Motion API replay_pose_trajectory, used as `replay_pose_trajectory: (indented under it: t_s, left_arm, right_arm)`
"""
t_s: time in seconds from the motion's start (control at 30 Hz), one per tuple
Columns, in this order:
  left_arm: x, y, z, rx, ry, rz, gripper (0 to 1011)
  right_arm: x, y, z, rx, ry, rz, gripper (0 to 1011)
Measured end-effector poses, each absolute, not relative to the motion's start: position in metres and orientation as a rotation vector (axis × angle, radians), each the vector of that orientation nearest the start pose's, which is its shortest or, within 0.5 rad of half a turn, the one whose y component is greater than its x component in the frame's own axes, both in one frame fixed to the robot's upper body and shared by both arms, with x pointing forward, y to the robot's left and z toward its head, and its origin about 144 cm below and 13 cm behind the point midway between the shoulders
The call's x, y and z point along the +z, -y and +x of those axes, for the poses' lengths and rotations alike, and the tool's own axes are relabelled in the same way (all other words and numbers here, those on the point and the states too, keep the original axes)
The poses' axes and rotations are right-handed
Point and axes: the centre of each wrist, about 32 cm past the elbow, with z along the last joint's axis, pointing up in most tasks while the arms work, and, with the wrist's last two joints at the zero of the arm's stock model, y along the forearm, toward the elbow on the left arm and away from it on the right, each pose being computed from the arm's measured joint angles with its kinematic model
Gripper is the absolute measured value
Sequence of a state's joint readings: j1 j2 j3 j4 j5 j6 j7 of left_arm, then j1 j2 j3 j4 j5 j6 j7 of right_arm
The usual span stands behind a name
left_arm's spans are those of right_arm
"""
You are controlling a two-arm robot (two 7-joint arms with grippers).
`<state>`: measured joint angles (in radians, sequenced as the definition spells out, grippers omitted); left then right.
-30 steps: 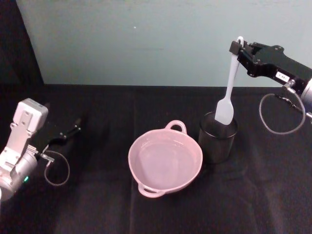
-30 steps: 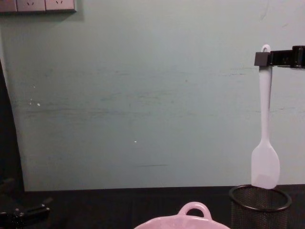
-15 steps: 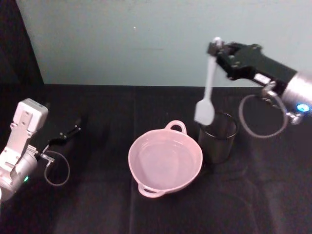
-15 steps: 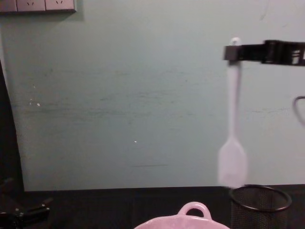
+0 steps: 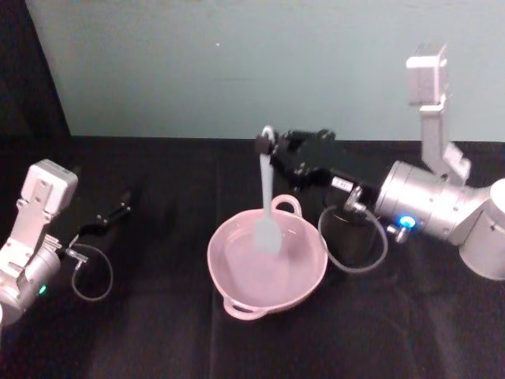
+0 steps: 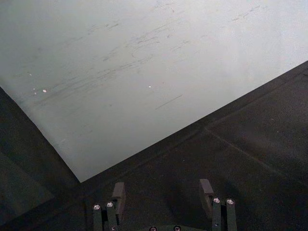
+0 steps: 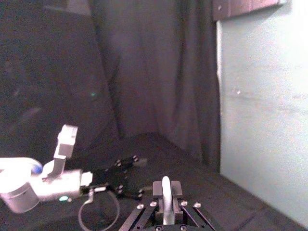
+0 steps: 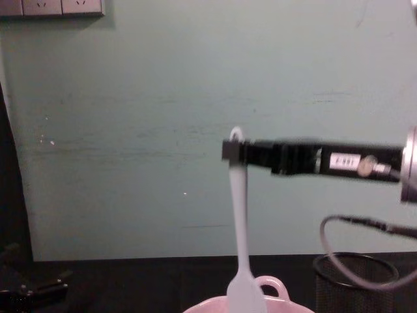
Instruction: Use the one hand to pick up the spoon and stir the clear water in the bowl.
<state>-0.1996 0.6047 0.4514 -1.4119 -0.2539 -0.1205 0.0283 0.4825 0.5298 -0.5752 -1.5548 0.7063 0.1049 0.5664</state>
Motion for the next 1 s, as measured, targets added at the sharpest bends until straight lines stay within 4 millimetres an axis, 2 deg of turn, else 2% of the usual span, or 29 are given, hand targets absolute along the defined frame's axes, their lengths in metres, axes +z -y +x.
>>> replay_pose_trajectory:
  t_s: [0.2,0.4,0.73,1.0]
  left_arm:
    - [1.14,-0.31,0.489,1.248,0.285,0.304,1005]
    - [1.14,-0.31,0.489,1.248,0.285,0.305,1005]
    - [1.14,-0.31,0.489,1.248,0.285,0.304,1005]
    - [1.14,-0.31,0.489,1.248,0.285,0.305,1005]
  right_arm:
    - [1.233,0.216,0.536,-0.49,-0.025,0.011,112]
    - [1.223,0.209,0.537,-0.474,-0.04,0.007,112]
    - [1.218,0.199,0.558,-0.482,-0.044,0.011,112]
    - [1.218,0.206,0.575,-0.552,-0.025,0.015,112]
